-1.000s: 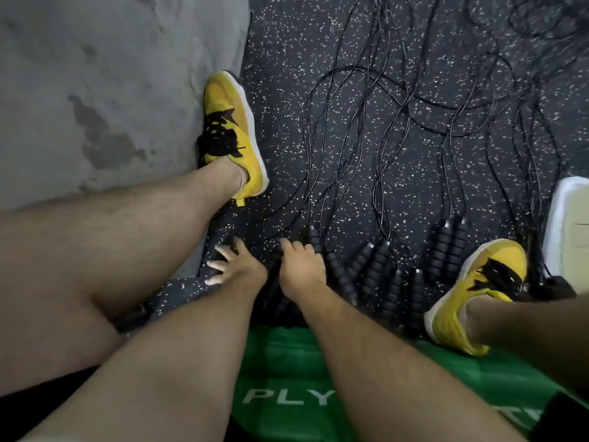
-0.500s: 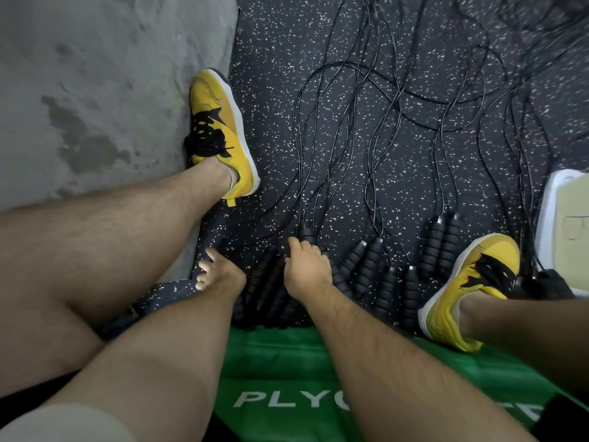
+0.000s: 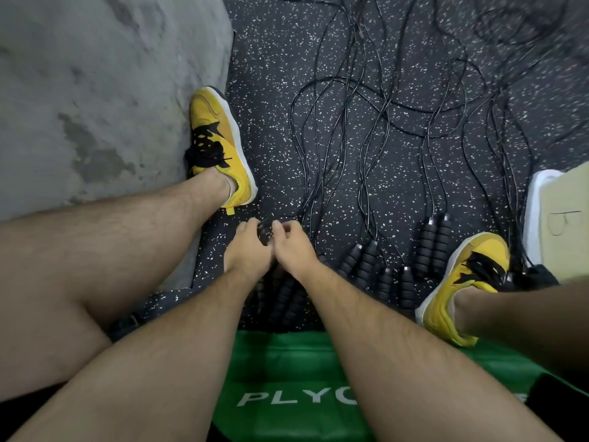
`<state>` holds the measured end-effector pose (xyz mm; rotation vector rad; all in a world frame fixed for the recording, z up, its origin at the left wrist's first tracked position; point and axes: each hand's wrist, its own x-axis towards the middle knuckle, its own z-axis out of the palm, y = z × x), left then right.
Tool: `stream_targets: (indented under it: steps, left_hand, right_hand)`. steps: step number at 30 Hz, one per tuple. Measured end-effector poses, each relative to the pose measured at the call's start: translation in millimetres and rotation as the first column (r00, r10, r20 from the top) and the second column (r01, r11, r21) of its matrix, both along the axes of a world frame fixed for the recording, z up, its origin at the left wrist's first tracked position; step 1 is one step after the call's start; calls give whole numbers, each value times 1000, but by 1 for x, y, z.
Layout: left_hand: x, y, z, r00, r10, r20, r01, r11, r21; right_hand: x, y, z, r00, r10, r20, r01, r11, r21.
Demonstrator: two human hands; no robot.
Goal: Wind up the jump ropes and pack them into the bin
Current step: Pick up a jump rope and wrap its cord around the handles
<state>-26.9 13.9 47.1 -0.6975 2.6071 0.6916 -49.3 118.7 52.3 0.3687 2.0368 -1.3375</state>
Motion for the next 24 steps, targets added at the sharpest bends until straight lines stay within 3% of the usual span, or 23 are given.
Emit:
stream_targets:
  steps: [2, 6, 10, 12, 15, 18, 21, 23, 24]
  left_hand:
    - [-4, 8, 17, 998, -11, -66, 17, 996, 91]
    - [-9, 31, 53, 989, 64, -132, -16, 942, 334]
    - [-18, 51, 99, 982, -41, -184, 115, 905, 409]
    - [-23, 56, 125, 982, -55, -179, 134, 874, 467]
    - [-33, 58, 170, 991, 9, -136, 76, 793, 605]
    - [-47, 57, 233, 977, 189, -96, -29, 567, 823]
    - [-77, 57, 293, 976, 209, -54, -32, 390, 920]
    - [-104, 68, 327, 976, 211, -45, -35, 360, 932]
    - [-121, 73, 341, 972, 227, -63, -33, 393, 919]
  right_hand:
    - [-15, 0, 15, 980, -168, 107, 178, 979, -95]
    - [-39, 14, 46, 914, -328, 238, 390, 870, -300]
    - [-65, 30, 97, 833, -424, 355, 549, 714, -434]
    - [-78, 38, 133, 853, -416, 317, 522, 716, -464]
    - [-94, 50, 199, 913, -371, 171, 408, 792, -454]
    - [-102, 64, 271, 950, -313, 11, 291, 869, -401]
    - [-104, 86, 321, 965, -208, -161, 149, 937, -316]
    - [-111, 100, 341, 957, -114, -267, 53, 973, -226]
    - [-117, 102, 348, 952, -81, -297, 26, 983, -183]
